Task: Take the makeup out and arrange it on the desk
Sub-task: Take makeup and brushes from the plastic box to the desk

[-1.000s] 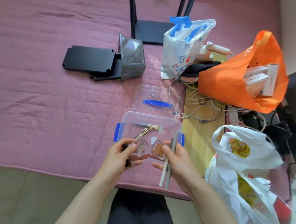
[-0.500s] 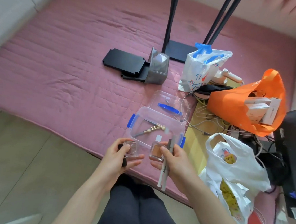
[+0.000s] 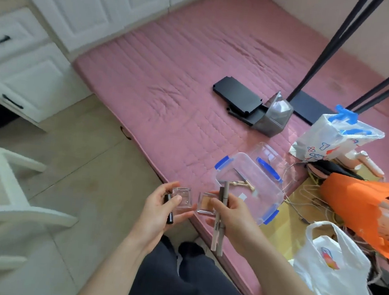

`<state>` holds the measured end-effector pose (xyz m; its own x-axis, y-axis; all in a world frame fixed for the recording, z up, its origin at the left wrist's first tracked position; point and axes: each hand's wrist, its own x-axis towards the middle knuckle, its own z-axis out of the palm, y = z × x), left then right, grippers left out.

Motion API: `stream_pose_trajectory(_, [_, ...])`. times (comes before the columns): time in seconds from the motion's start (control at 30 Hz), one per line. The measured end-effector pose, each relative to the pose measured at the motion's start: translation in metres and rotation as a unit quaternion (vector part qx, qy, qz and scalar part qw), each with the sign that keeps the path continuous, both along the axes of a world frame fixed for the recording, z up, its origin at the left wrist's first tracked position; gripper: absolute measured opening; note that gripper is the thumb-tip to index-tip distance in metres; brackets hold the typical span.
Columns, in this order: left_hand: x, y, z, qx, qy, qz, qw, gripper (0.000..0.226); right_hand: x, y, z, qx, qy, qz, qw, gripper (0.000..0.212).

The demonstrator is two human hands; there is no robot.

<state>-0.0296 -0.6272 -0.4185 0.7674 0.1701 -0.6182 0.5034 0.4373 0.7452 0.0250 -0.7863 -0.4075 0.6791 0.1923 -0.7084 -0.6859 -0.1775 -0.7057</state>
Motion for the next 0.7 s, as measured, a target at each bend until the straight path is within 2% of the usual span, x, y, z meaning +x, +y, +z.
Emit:
stream_pose_trajectory(0.47, [-0.080,0.142,0.012,-0.006,0.005,0.210,0.978,0.020,-0.017,0.165,0.013,0.011,-0.004,0.195,0.981,0.017])
stream_pose_trajectory(0.7, [-0.110,0.230,0.018,0.015,0.030,0.256,0.966,0.020,-0.036,0.262,0.014,0.024,0.010,0.250,0.968,0.016])
